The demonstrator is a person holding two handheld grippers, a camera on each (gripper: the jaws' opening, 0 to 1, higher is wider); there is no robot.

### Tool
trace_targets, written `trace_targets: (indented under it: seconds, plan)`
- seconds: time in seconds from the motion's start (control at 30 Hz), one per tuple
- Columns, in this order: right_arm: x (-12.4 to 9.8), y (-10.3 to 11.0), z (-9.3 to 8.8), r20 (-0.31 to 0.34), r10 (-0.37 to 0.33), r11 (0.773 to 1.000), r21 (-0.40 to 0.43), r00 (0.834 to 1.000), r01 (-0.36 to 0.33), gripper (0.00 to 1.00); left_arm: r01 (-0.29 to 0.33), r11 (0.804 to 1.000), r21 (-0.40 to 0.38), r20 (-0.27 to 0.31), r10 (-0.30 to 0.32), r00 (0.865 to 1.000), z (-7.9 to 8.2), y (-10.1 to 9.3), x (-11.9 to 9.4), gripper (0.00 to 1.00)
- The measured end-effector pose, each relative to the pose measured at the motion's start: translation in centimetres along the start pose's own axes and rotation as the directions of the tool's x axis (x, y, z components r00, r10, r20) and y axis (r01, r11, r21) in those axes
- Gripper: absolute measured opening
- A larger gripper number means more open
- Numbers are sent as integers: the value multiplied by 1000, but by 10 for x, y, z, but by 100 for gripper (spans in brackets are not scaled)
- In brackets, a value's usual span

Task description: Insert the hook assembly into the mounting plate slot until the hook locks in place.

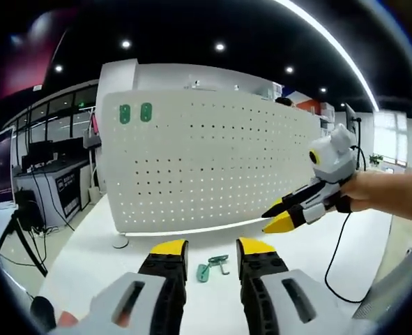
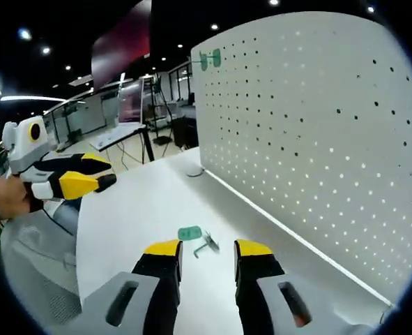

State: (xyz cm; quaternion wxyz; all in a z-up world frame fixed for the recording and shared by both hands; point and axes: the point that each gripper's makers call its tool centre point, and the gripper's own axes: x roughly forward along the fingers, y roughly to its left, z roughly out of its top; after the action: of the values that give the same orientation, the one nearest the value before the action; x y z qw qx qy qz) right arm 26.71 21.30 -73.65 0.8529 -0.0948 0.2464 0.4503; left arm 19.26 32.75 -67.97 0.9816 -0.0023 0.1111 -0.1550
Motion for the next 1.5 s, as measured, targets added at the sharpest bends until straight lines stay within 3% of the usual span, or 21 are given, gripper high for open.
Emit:
trace_targets:
  seconds: [0.67, 1.1, 1.5]
  plan:
    - [34, -9, -22, -56, 39, 999, 3, 998, -39, 27, 0, 1000, -14, -44, -1, 999, -19, -2, 7, 28]
    - [70, -10, -39, -114, 63, 994, -80, 992, -72, 20, -2, 1000, -20, -67, 1, 998, -28, 0, 9, 27]
    - [88, -12, -54, -145, 78, 989, -113, 986, -95, 12, -1, 1000, -26, -96, -2, 995, -38, 0, 10, 26]
